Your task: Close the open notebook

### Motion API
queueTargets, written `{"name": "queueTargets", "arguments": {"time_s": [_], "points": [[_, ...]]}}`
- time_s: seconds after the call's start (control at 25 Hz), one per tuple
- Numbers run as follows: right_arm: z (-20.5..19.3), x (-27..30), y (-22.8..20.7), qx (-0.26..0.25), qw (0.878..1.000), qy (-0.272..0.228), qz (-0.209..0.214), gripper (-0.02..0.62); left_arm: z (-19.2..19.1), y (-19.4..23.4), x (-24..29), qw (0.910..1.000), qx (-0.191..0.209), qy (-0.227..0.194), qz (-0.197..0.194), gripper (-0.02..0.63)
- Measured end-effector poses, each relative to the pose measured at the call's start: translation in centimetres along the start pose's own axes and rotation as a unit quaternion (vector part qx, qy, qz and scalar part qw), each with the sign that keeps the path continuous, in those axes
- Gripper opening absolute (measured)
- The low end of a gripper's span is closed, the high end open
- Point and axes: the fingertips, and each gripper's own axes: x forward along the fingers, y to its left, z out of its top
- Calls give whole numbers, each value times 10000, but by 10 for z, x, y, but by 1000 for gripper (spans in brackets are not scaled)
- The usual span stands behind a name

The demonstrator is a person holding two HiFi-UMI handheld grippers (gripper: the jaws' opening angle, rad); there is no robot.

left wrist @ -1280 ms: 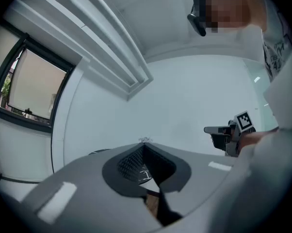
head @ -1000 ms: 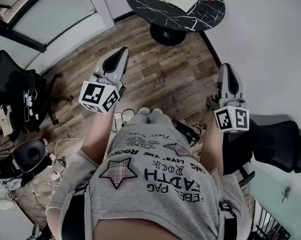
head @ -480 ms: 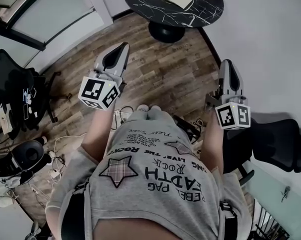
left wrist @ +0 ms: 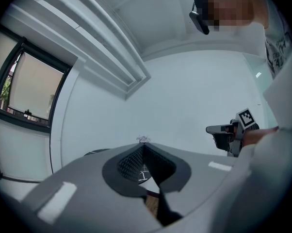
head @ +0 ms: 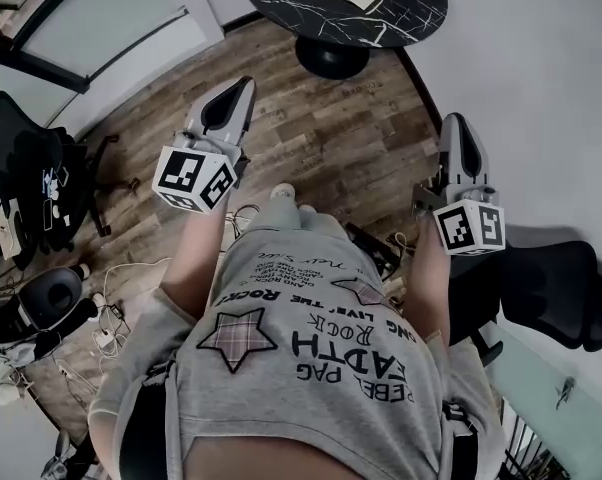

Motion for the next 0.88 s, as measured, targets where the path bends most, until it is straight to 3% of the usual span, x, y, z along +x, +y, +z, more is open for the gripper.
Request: {"name": "queueTargets", "arguments": {"time_s": [0.48,0.88], "points": [[1,9,-3,16,9999,122,15,20,3,9,6,10000,-49,36,50,9],[7,19,-6,-69,9999,-118,-36,20,17,13,28,9997,127,-154,-169,9]]}}
